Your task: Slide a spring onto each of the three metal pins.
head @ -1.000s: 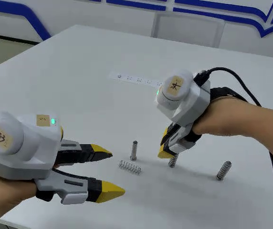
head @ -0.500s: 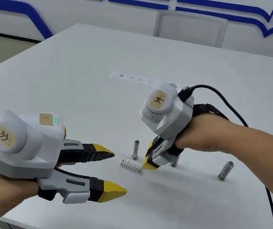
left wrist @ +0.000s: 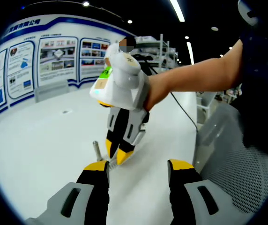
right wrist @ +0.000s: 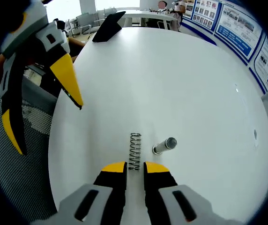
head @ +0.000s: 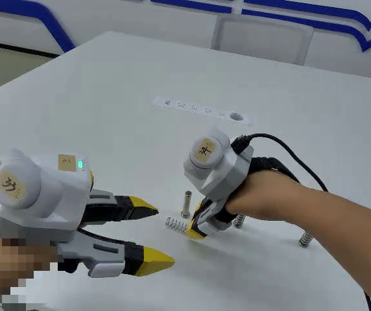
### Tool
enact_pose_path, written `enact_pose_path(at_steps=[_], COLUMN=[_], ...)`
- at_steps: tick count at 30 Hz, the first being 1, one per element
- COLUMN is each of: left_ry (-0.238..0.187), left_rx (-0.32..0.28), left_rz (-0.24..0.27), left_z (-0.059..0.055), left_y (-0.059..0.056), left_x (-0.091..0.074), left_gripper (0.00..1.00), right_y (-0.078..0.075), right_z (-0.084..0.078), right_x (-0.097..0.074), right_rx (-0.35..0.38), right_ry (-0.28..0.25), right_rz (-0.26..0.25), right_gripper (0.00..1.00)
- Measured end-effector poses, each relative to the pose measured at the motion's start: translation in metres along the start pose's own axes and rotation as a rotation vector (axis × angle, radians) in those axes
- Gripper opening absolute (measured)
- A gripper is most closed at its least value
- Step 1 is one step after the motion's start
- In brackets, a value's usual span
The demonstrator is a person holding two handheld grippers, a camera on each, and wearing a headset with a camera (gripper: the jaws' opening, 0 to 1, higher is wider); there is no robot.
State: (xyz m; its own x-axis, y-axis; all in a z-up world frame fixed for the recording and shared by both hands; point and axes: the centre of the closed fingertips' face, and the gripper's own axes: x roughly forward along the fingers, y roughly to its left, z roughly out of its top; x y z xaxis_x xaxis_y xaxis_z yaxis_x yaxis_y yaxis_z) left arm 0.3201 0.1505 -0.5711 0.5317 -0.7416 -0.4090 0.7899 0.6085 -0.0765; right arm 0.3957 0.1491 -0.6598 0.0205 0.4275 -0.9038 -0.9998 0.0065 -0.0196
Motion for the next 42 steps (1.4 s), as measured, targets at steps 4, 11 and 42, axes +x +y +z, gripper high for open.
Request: enact_pose_path(at_steps=[4,11,42], left_ry=[0.002,0.001,0.06], left_rx=[0.001,-0.002,0.055], left_rz=[-0.002,0.0,-0.054], left_z=[0.0,-0.001,-0.003], left_y=[0.0,0.001,-0.004], left_x=[0.0,0.0,0.012], left_gripper=[0.51,0.51,0.47], right_y=[-0.001,-0.001,0.041], right_z=[0.0,-0.001,-0.015], right_x=[0.003,0.007,-0.056], right_rx=[0.013,0.032,-0.136], right_ry=[0.002,0.009,0.015], right_rz=[0.0,0.004,0.075], right_gripper=[0.15,0.12,0.12])
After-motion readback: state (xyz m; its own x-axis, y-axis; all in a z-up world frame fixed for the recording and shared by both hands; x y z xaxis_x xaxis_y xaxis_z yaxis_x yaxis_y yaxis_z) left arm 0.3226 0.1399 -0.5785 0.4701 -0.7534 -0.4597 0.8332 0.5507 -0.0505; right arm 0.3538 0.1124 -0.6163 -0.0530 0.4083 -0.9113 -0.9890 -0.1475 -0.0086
